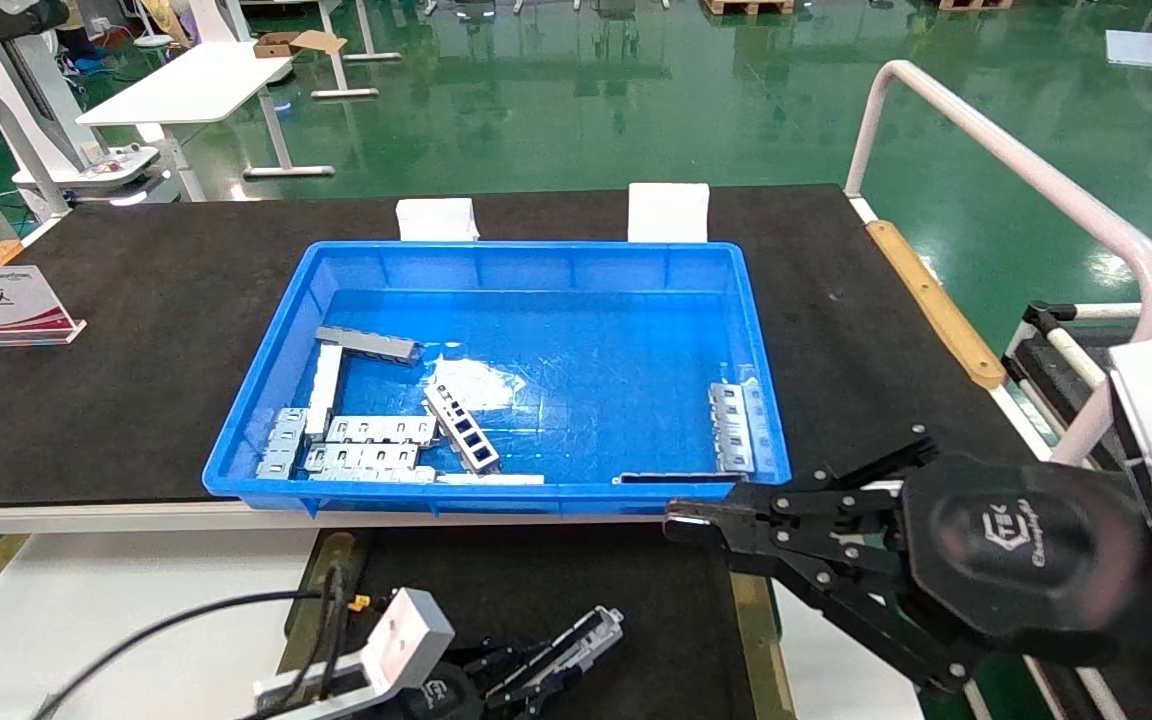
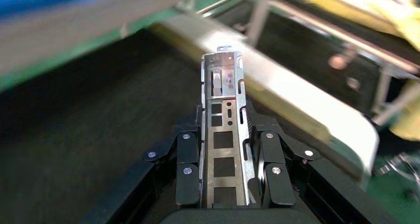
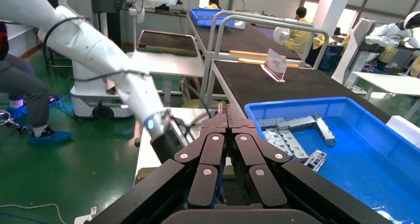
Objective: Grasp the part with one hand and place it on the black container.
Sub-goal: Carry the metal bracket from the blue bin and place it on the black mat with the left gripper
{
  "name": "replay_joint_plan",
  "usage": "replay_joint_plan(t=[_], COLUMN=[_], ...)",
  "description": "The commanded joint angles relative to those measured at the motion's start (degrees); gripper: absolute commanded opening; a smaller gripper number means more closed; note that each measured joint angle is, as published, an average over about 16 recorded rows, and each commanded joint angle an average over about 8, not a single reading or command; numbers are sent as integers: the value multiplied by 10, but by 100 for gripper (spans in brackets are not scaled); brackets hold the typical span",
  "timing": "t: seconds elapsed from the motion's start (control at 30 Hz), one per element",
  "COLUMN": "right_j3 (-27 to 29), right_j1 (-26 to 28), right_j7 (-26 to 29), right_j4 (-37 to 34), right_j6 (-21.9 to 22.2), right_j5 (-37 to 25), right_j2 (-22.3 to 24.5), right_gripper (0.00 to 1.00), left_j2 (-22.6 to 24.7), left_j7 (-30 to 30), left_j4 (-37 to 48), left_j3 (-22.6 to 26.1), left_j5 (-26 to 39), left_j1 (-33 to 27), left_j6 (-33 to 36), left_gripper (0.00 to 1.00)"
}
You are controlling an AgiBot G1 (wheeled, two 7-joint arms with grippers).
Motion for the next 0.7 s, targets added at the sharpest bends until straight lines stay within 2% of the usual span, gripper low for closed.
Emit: replay_joint_plan(t=[0.03, 0.4, 0.7], right_j3=[0, 0, 0], right_j1=[0, 0, 0], right_j7=[0, 0, 0], right_j4=[0, 0, 0], right_j6=[0, 0, 0], right_j5=[0, 0, 0], right_j2=[0, 0, 0], right_gripper=[0, 0, 0], left_j2=[13, 121, 207], left_j7=[-14, -75, -84], left_j4=[-4, 9, 20], left_j3=[7, 53, 72], left_j5=[0, -20, -58], left_j1=[17, 35, 37], left_j6=[-47, -297, -476], left_gripper=[0, 0, 0])
